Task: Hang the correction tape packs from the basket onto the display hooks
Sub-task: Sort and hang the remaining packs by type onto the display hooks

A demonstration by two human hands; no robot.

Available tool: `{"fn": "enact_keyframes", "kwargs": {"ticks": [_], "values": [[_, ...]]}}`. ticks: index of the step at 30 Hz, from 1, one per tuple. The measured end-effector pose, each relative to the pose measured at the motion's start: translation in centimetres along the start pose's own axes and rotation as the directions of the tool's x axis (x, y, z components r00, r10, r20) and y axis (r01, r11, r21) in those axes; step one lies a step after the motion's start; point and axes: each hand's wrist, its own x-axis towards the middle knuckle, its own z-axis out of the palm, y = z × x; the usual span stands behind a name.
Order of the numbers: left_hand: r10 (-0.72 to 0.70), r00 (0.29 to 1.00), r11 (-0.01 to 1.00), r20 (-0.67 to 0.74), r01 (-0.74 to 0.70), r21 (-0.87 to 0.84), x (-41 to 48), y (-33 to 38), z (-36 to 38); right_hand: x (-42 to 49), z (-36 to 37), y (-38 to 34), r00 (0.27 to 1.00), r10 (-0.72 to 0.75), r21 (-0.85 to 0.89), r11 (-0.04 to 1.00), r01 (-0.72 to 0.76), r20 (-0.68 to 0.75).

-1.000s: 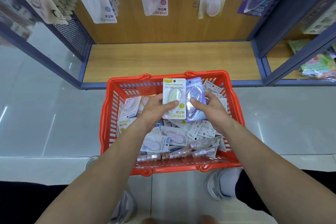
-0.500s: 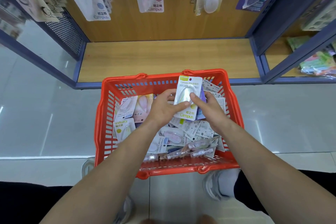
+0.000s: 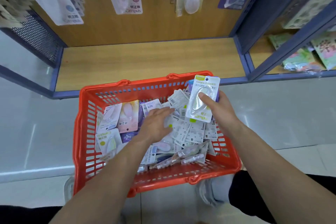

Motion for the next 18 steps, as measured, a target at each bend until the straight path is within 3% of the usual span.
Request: {"fn": "enact_keyframes", "kwargs": {"ticks": [2, 5, 7, 10, 14, 18], "values": [[0.001, 1.0, 0.986, -0.02, 0.003, 0.165, 0.1, 0.2, 0.3, 0.3, -0.3, 0.0, 1.0, 0.009, 0.021, 1.0, -0.008, -0.027], [-0.066, 0.985, 0.977, -0.157, 0.095, 0.189, 0.2, 0.0, -0.8, 0.5, -0.1, 0.2, 1.0, 0.016, 0.014, 1.0, -0.016, -0.014], [-0.134, 0.978, 0.991, -0.163, 0.127, -0.05, 0.1, -0.4, -1.9, 0.6, 0.2, 0.5, 1.0, 0.023, 0.025, 0.999, -0.023, 0.008], [-0.259, 0.951, 0.81, -0.168, 0.12, -0.574, -0.6, 0.0, -3.1, 0.5, 1.0, 0.9, 0.998, 0.033, 0.015, 0.999, -0.034, 0.053], [-0.308, 0.926, 0.649, -0.219, 0.036, -0.76, -1.7, 2.0, -4.0, -0.1, 2.7, 1.6, 0.988, 0.084, -0.04, 0.996, -0.08, 0.126], [-0.266, 0.944, 0.607, -0.193, 0.008, -0.795, -3.1, 3.8, -4.2, -1.0, 4.4, 1.9, 0.981, 0.125, -0.119, 0.987, -0.108, 0.151]]}}
